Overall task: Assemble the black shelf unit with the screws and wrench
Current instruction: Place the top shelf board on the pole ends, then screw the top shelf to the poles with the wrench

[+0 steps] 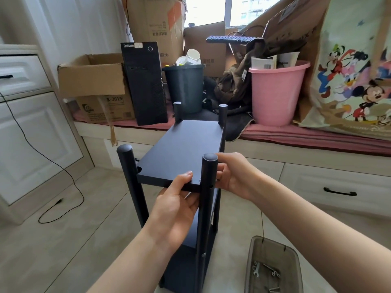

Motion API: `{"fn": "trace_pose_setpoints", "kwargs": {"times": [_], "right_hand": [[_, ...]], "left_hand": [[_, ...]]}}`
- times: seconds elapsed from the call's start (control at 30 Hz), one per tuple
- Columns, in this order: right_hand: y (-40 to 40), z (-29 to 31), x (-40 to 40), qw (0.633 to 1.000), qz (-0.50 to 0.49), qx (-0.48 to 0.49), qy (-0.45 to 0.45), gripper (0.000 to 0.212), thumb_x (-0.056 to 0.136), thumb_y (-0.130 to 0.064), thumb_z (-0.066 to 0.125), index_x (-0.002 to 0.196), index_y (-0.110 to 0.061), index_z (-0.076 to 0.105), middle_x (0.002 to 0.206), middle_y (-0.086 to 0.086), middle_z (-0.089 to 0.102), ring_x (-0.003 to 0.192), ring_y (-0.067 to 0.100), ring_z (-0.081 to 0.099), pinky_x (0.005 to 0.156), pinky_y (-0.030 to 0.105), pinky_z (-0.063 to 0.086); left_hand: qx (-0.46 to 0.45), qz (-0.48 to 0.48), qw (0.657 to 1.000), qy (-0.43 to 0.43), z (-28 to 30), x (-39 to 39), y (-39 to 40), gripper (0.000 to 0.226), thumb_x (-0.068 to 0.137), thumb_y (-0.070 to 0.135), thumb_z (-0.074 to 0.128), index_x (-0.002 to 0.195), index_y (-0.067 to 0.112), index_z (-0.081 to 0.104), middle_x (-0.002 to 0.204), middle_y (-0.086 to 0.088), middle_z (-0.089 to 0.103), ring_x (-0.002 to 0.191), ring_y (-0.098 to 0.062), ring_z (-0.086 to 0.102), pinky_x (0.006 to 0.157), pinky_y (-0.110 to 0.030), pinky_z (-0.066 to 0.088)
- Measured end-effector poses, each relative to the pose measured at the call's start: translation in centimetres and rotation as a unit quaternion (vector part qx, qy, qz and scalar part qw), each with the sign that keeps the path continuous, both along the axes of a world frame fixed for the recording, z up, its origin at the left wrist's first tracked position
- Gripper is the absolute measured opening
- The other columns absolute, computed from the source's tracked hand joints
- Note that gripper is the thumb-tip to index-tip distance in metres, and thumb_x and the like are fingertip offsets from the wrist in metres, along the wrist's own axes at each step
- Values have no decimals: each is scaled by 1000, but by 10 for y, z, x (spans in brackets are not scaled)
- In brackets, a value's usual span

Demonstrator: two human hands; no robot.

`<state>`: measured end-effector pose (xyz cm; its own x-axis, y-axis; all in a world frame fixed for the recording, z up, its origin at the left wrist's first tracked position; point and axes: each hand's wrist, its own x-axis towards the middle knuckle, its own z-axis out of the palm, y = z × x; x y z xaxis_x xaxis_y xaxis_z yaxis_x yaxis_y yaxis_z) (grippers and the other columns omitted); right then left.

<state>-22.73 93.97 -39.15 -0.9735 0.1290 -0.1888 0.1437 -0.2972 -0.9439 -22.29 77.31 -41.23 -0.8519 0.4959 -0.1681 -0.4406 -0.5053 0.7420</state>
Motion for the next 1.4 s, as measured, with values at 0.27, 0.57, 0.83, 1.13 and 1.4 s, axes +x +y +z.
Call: {"fn": "trace_pose_setpoints", "kwargs": {"times": [0.27, 0.57, 0.83, 1.13, 1.4], "right_hand": [[30, -17, 11, 999, 3, 27, -32, 41, 101, -39, 51, 119, -4, 61, 103, 15, 75, 96, 27, 73, 82, 39, 58], [106, -124, 87, 975, -113, 68, -181, 20, 100, -12, 53, 111, 2, 62, 94, 19, 74, 85, 31, 73, 83, 43, 58], [124, -264, 130, 918, -82, 191, -337, 11, 98, 0, 51, 94, 2, 61, 77, 16, 61, 60, 22, 53, 58, 30, 42], [136, -391, 115, 776, 77, 492, -387, 28, 97, -11, 50, 123, -6, 60, 132, 14, 61, 121, 26, 59, 91, 25, 44], [126, -415, 111, 683, 136, 618, -365, 44, 102, -6, 29, 140, -9, 49, 142, 11, 52, 130, 29, 51, 104, 35, 44]], "left_hand": [[5, -3, 1000, -9, -1, -1, 5, 21, 76, 22, 69, 91, 8, 69, 104, -15, 69, 87, -24, 72, 90, -35, 55], [-9, -6, 1000, 2, 4, 1, 25, 10, 92, 21, 62, 84, 16, 58, 117, -15, 60, 111, -28, 63, 110, -41, 44], [-9, -14, 998, 61, -6, -6, 33, 10, 93, 30, 60, 93, 22, 55, 94, 0, 73, 103, -21, 69, 102, -35, 50], [-13, 4, 993, 120, -16, -12, 35, 11, 93, 31, 62, 86, 22, 63, 103, 0, 76, 119, -25, 67, 100, -37, 53], [-18, 23, 992, 119, -15, -8, 38, 11, 90, 29, 63, 81, 23, 59, 101, -1, 77, 119, -25, 67, 97, -37, 55]]}}
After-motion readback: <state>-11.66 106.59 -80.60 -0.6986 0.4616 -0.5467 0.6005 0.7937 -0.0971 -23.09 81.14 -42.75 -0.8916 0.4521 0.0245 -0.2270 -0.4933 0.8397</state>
